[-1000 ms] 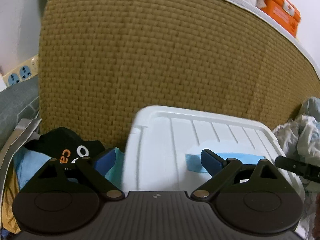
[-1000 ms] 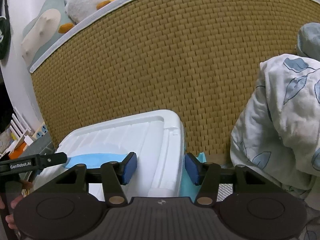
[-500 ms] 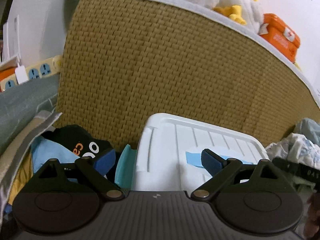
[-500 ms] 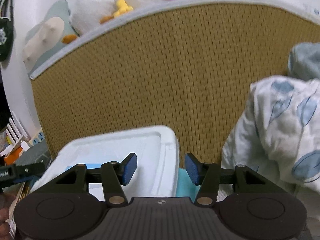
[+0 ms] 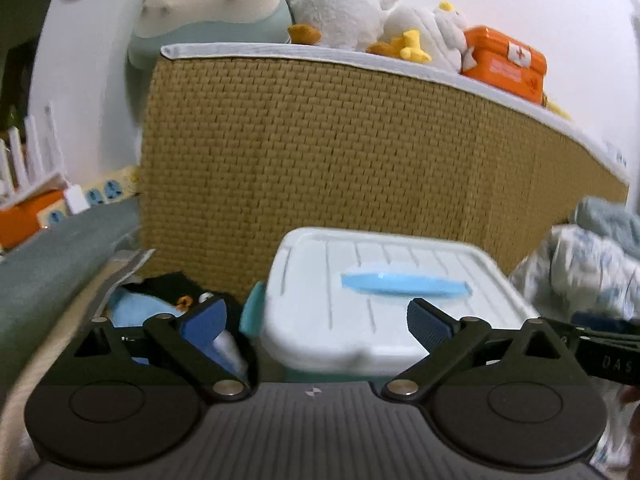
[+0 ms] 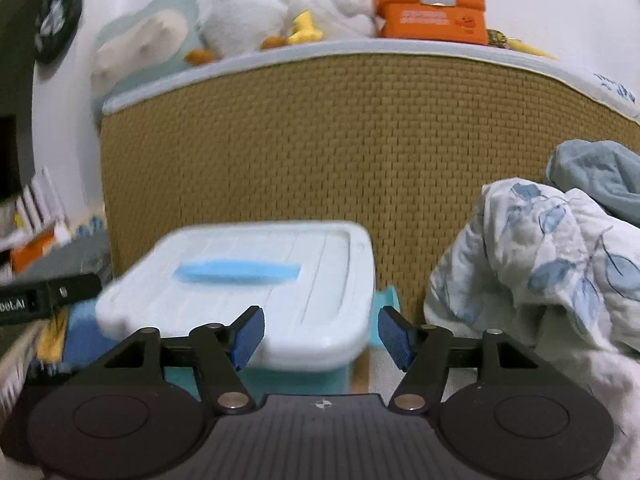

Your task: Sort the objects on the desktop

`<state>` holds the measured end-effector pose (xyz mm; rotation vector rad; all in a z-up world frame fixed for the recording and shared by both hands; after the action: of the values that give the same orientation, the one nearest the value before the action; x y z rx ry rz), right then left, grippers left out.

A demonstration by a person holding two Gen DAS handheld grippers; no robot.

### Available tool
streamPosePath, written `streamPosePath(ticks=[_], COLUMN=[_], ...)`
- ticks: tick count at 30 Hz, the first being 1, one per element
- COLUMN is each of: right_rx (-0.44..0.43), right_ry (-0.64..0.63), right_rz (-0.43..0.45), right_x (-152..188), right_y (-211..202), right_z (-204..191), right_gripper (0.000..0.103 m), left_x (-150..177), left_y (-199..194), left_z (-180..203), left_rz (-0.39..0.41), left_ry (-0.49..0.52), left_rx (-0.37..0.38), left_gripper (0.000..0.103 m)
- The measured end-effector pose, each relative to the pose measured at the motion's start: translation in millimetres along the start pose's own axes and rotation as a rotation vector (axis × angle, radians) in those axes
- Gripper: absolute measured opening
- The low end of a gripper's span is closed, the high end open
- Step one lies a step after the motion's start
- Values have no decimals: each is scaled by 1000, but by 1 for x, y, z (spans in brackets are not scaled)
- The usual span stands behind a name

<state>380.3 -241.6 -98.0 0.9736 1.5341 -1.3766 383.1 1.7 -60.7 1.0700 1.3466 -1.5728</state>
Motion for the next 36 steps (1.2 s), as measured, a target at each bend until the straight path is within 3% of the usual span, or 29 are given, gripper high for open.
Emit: streamPosePath(ticks=[5, 10, 18, 23, 36], right_rx=[30, 41, 43, 41, 53], right_ry=[-7, 21, 15, 17, 50], right_rz=[-38, -68, -93, -106, -86], right_x=[21, 37, 60, 76, 109], right_y=[-27, -49, -75, -88, -116], right_z=[-7, -7, -16, -23, -27], right_gripper=[69, 69, 69, 70, 70], left_x=[13, 32, 62, 76, 117], left_y=[-31, -58, -88, -97, -118], left_z=[5, 3, 13, 8, 11], left_rz=[15, -1, 4, -19, -74], left_ry=[40, -26, 16, -18, 29], left_rx=[-24, -16, -41, -24, -26], left_gripper=[103, 103, 103, 103, 103])
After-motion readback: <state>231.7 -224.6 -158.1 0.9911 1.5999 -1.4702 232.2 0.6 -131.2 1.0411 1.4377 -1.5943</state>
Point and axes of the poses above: each gripper's, at about its wrist camera, not at the fingertips, and y roughly the way its jaws point, z to its right, x to its underside, the point moved 2 cm from there along y, roughly the way its jaws point, and after that the axes turned 2 degrees about x, right-handed, at the moved point
